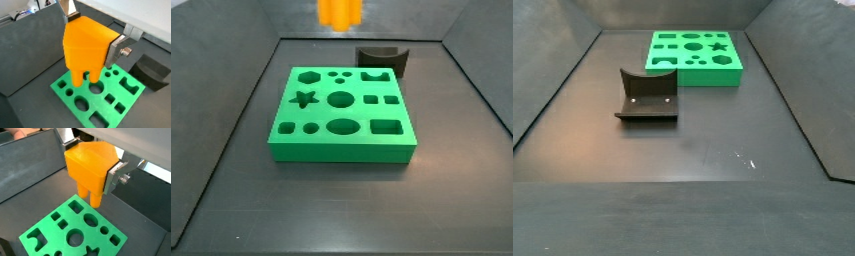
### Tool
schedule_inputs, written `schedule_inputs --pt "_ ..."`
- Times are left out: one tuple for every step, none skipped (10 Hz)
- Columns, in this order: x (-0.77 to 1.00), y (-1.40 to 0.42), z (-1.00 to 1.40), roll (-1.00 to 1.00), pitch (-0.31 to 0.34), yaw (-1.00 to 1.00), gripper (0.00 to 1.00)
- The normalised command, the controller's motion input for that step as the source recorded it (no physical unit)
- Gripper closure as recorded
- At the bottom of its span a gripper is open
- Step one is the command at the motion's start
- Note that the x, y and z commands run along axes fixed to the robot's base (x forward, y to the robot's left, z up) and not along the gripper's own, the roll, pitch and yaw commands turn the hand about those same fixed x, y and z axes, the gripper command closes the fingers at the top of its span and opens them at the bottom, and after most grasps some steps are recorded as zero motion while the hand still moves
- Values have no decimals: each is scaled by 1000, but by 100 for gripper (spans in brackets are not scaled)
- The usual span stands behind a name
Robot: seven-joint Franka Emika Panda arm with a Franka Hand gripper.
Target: Insert the 3 prong object.
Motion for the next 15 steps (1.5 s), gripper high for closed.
schedule_inputs --pt "477 671 -829 181 -36 109 100" --pt "420 709 -791 214 -9 71 100" --pt "317 754 -837 201 -26 63 100" --pt "143 780 -909 194 -53 0 100" --pt "43 663 -966 184 -37 -94 100" --pt "17 420 -723 80 -27 -186 100" --pt "0 300 -554 29 -16 -251 100" --pt "0 271 -480 39 0 -254 100" --pt "0 211 -391 83 0 -214 100" --pt "0 160 -309 99 0 -157 100" --pt "0 160 -297 110 0 -89 100" --pt "0 160 -317 143 0 -83 100" --pt "0 151 -320 116 0 -80 100" --pt "0 160 -340 136 0 -80 100" --pt "0 151 -357 131 0 -89 100"
